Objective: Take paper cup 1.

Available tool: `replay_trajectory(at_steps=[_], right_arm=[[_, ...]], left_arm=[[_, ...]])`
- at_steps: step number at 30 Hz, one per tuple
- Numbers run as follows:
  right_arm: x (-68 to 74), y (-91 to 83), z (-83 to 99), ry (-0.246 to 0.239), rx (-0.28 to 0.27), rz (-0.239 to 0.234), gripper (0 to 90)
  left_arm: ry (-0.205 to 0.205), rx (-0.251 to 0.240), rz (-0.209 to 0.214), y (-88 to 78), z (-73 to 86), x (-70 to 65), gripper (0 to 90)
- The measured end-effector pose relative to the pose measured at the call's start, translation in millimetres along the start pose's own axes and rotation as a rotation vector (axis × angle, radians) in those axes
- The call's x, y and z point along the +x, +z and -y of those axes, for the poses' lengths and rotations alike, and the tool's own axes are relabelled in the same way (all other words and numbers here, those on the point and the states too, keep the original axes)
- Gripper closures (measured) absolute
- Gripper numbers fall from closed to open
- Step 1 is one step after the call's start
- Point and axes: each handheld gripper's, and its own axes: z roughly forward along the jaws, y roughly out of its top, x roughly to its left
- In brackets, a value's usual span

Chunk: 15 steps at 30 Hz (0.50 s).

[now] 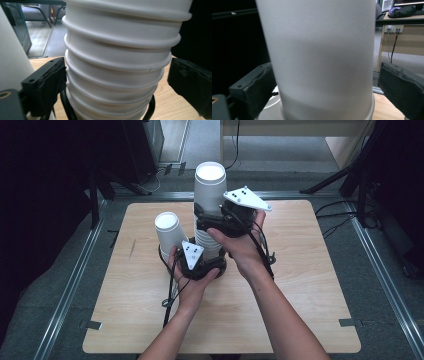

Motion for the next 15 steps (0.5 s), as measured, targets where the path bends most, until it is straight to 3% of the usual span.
replay_trajectory(at_steps=[8, 15], right_arm=[[1.8, 13.6, 2.0, -0.020, 0.014, 0.011, 5.6], [6.2, 13.3, -1.1, -0.040, 0.015, 0.034, 10.1]], left_arm=[[0.010, -0.012, -0.005, -0.7, -0.7, 0.3, 6.0], [0.007, -0.012, -0.007, -0.5, -0.8, 0.1, 6.1]])
